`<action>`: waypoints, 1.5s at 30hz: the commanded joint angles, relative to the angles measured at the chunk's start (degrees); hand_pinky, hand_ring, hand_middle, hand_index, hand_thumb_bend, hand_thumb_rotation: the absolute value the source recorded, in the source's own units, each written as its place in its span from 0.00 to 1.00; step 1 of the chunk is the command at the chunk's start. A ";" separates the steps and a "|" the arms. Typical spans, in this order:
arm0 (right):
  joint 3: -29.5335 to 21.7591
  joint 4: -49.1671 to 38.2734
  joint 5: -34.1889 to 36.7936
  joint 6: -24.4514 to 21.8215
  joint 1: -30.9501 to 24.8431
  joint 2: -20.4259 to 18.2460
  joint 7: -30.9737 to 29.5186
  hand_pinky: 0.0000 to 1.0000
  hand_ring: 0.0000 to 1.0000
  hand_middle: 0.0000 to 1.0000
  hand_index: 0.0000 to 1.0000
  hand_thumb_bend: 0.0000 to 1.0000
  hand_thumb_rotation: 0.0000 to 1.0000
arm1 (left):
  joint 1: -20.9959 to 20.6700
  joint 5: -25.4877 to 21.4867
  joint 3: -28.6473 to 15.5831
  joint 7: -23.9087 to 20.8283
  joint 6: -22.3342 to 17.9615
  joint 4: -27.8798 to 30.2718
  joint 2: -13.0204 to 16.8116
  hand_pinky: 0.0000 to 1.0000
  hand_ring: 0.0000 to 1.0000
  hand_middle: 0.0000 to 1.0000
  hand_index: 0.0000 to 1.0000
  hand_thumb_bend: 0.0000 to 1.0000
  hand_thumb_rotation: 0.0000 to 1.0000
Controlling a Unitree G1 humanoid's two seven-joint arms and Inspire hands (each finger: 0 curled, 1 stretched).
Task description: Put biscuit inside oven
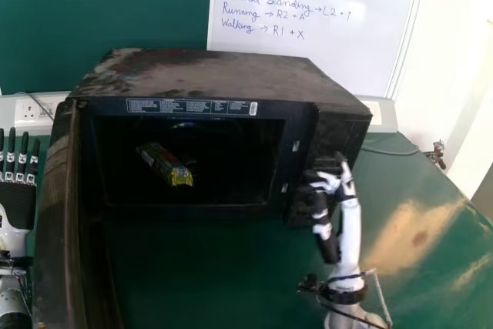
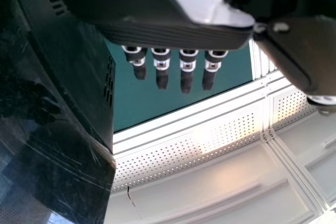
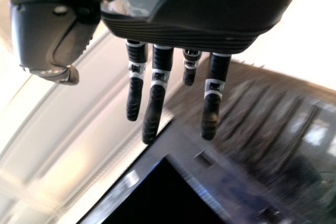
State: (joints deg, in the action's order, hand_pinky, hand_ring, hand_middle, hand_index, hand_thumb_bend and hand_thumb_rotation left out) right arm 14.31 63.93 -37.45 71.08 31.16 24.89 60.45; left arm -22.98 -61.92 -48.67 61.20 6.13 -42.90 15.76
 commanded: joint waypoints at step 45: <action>-37.56 2.02 59.96 -27.29 -1.50 -16.90 -89.83 0.28 0.35 0.45 0.74 0.74 1.00 | 3.47 0.71 -0.05 8.47 -1.25 -1.34 -0.08 0.00 0.00 0.48 0.48 0.51 0.00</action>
State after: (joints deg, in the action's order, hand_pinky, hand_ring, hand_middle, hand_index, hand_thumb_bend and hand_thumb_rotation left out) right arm -23.01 64.03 22.44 44.00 32.92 11.20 -29.56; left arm -22.01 -61.87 -48.87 68.58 4.87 -42.78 17.74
